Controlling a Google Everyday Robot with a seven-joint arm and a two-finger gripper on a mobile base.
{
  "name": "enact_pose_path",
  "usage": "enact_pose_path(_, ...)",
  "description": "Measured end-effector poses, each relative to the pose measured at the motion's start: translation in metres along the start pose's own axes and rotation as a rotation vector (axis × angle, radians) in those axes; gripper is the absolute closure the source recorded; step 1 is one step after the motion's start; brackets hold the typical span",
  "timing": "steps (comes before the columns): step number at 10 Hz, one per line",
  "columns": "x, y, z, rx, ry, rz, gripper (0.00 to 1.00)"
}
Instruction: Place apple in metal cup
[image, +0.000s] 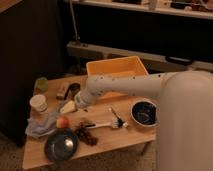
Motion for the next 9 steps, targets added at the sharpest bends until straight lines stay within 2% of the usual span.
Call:
enact_pose_path(3, 0.002, 0.009, 0.022, -0.037, 0.035, -0.032, 0.20)
enact_pose_path(6, 0.003, 0.011, 0.037, -0.065, 0.047, -0.042, 0.20)
enact_pose_path(9, 0.007, 0.013, 0.050, -0.077, 0.063, -0.051, 0.20)
